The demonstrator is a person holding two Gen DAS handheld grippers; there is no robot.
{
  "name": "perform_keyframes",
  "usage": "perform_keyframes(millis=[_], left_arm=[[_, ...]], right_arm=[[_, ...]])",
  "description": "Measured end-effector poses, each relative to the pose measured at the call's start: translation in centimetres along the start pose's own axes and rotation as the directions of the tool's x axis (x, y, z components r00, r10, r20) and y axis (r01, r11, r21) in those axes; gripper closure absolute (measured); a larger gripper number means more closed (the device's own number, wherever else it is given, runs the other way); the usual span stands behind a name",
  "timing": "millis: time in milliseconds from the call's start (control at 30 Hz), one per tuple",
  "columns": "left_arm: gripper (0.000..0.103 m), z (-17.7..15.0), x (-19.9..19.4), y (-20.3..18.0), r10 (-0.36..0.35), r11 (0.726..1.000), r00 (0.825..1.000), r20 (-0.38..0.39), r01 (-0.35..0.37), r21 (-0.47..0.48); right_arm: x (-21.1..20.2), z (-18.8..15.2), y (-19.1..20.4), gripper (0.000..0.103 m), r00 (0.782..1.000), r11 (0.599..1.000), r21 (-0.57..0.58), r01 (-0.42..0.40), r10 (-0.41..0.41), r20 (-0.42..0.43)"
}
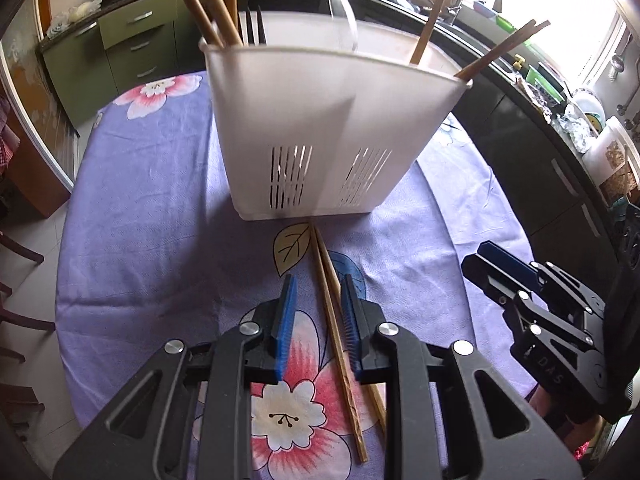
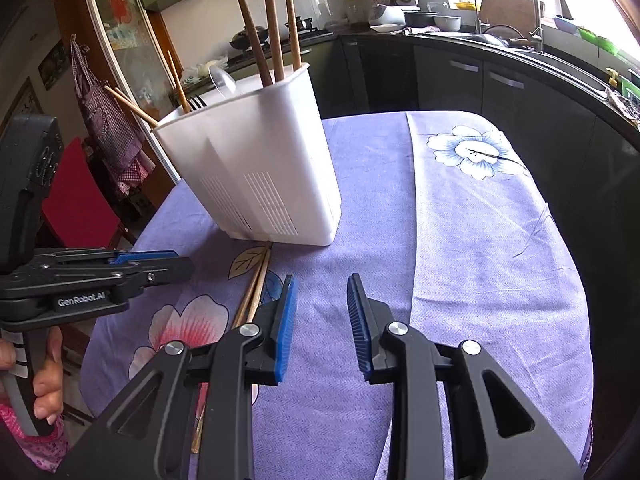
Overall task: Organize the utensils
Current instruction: 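Move both open grippers down to the loose chopsticks beside the holder, then close the left gripper on a wooden chopstick while the right gripper closes on another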
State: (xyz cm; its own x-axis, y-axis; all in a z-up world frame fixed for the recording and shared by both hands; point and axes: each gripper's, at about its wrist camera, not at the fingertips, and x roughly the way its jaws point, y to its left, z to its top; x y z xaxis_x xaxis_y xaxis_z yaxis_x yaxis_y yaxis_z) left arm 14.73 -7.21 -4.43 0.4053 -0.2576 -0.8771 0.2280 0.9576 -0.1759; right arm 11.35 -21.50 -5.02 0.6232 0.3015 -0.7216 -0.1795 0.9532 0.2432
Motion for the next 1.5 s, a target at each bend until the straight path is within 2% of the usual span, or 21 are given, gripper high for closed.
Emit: perform_keyframes(millis=[200,500,667,800,900,1033,1233,1400,1500], left_arm=[[0.081,-0.2,3.3,-0.1,-0.015,1.000,0.996,-0.086,0.014,-0.018],[0.081,0.2,5.9,-0.7,0.032,0.999,0.991,-0.129,-0.034,-0.011],[0.081,0.6,6.7,-1.5,0.072,0.997,0.989,-0.128,-0.072,0.006],[0.087,0.9,7.3,-1.8,0.111,0.994,0.984,-0.136,-0.109,0.020],[0.093,0.9,7.3,-1.7,0.128,0.992,0.983,-0.133,-0.124,0.037],[0.094,0.0,6.9,-1.1,0.112,0.993,0.984,-0.137,-0.108,0.038],[0.094,-1.7,5.6,1.1,0.110,0.994,0.984,-0.138,-0.105,0.038],[0.094,-2.8,4.6,2.7,0.110,0.994,0.984,-0.142,-0.108,0.023],[0.094,-2.8,4.4,3.4,0.087,0.996,0.986,-0.142,-0.088,-0.001]], right_arm=[[1.0,-0.1,-0.6,0.075,1.000,1.000,0.020,-0.011,0.011,-0.013],[1.0,-0.3,-1.6,0.075,1.000,0.999,0.035,-0.020,0.021,-0.011],[0.8,-0.4,-2.1,0.075,1.000,0.999,0.048,-0.024,0.025,-0.007],[0.7,-0.6,-1.9,0.075,1.000,0.999,0.046,-0.027,0.028,-0.007],[0.8,-0.6,-1.7,0.069,1.000,0.999,0.037,-0.027,0.028,-0.013],[1.7,-0.9,-0.2,0.068,0.999,0.999,-0.007,-0.031,0.031,-0.043],[4.5,-1.3,3.9,0.068,0.993,0.992,-0.117,-0.045,0.032,-0.113],[7.2,-1.0,7.1,0.068,0.986,0.978,-0.205,-0.030,-0.005,-0.169],[8.5,-0.6,8.3,0.068,0.981,0.972,-0.235,-0.012,-0.035,-0.192]])
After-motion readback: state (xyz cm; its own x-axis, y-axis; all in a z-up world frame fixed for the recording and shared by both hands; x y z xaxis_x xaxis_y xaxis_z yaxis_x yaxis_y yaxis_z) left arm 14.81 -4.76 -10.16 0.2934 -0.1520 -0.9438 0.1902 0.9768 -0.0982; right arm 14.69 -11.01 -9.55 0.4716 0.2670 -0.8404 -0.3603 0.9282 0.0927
